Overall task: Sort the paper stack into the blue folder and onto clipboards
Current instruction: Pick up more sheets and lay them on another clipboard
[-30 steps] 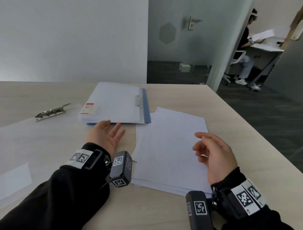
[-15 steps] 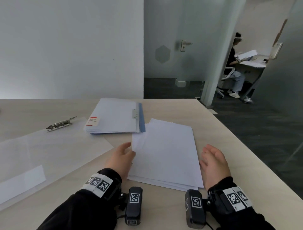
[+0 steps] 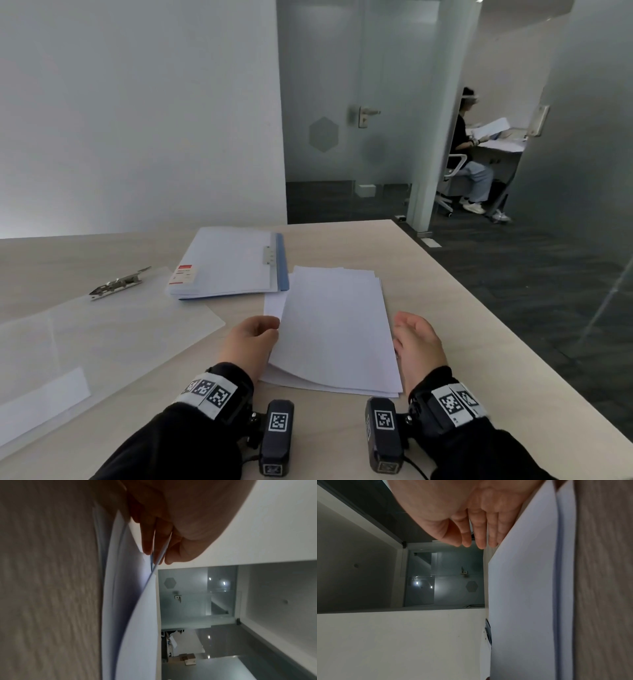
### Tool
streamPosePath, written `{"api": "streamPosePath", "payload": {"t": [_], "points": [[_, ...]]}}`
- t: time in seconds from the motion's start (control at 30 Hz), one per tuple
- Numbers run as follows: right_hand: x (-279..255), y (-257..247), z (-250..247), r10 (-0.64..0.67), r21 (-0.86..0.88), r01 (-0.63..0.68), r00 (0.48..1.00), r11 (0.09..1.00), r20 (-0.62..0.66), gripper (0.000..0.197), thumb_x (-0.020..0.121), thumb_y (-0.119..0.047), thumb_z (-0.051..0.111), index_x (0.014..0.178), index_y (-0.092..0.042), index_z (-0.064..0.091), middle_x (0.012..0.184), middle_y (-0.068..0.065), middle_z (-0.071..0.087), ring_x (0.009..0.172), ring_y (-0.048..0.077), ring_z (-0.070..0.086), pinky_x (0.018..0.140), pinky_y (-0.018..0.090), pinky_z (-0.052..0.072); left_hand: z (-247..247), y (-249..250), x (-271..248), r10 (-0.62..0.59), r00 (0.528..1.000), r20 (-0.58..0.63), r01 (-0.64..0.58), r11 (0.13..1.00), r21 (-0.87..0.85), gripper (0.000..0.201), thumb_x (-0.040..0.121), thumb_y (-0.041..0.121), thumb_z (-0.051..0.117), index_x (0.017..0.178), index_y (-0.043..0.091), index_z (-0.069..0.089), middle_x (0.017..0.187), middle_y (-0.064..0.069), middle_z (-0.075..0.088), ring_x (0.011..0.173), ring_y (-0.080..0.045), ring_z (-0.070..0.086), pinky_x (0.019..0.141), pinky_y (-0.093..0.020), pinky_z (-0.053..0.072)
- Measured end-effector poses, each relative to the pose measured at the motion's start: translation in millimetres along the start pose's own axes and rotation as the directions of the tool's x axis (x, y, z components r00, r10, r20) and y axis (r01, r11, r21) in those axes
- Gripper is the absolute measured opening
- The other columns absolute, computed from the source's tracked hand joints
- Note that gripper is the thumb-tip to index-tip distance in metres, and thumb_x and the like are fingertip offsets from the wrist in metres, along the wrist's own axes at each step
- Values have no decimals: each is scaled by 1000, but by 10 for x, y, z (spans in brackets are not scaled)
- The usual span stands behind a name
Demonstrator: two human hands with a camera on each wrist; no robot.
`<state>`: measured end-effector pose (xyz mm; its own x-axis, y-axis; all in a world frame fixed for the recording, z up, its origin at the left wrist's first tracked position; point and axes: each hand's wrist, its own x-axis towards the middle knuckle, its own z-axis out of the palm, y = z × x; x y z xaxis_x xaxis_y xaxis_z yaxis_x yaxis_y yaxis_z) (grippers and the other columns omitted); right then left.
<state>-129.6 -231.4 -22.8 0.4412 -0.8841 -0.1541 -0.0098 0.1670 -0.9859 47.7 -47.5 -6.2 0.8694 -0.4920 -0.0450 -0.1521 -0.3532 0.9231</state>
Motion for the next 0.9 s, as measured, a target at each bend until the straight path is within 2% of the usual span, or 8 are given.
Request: {"api": "streamPosePath", "payload": {"t": [0.13, 0.33, 0.43, 0.5, 0.57, 0.63, 0.77, 0.9], "points": [[-18, -26, -6, 11, 20, -12, 1000, 1000, 6, 25, 77, -29, 58, 100, -36, 65, 112, -8, 71, 98, 17, 71, 88, 48, 57, 21, 165, 107, 29, 999, 20, -30, 996, 84, 21, 81, 12, 59, 98, 24, 67, 95, 6, 71, 88, -15, 66, 79, -29, 51], [-42, -46, -5, 22, 49, -22, 1000, 999, -2, 24, 79, -24, 57, 100, -32, 65, 106, 0, 74, 92, 21, 72, 74, 41, 56, 109, 236, 449, -250, 956, 152, 268, 957, -113, 51, 62, 33, 75, 103, 7, 62, 103, -19, 64, 93, -38, 66, 88, -51, 53], [-28, -37, -23, 22, 68, -21, 1000, 997, -14, 24, 79, -22, 56, 99, -31, 66, 103, 3, 75, 88, 23, 72, 67, 38, 54, 166, 361, 376, -307, 930, 202, 331, 939, -96, 20, 79, 11, 73, 94, 6, 61, 98, -20, 65, 95, -42, 66, 82, -58, 55], [-41, -37, -48, 27, 77, -26, 999, 997, -17, 24, 78, -22, 56, 98, -30, 66, 102, 3, 75, 91, 26, 73, 74, 44, 58, 224, 362, 346, -326, 914, 243, 349, 935, -58, 22, 82, 2, 67, 103, 4, 62, 99, -21, 67, 89, -40, 67, 74, -54, 58], [-95, -58, -82, 35, 71, -34, 999, 997, -16, 23, 77, -22, 56, 96, -30, 66, 100, 6, 75, 92, 31, 72, 79, 50, 57, 271, 380, 278, -306, 910, 279, 322, 947, -13, 27, 82, -1, 61, 107, 8, 63, 105, -22, 67, 92, -41, 67, 77, -58, 57], [-158, -81, -137, 44, 79, -42, 999, 996, -27, 21, 83, -15, 55, 98, -27, 65, 99, 12, 74, 90, 33, 71, 72, 44, 56, 325, 375, 229, -228, 930, 287, 210, 973, 93, 36, 80, 1, 56, 113, 15, 63, 107, -17, 67, 96, -38, 66, 83, -55, 56], [-291, -114, -247, 29, 122, -28, 1000, 992, 2, 21, 93, -5, 48, 109, -13, 60, 98, 7, 69, 86, 17, 67, 77, 35, 55, 382, 347, 127, -82, 955, 286, -31, 927, 373, 45, 82, 11, 52, 125, 22, 56, 105, -1, 64, 93, -24, 62, 78, -30, 52], [-355, -104, -288, 9, 75, -9, 1000, 997, -3, 21, 92, -5, 49, 107, -13, 61, 102, 9, 69, 83, 16, 66, 84, 37, 54, 378, 317, 69, -98, 960, 261, -73, 814, 576, 56, 75, 30, 46, 131, 33, 50, 121, 2, 63, 111, -27, 57, 97, -39, 49]]}}
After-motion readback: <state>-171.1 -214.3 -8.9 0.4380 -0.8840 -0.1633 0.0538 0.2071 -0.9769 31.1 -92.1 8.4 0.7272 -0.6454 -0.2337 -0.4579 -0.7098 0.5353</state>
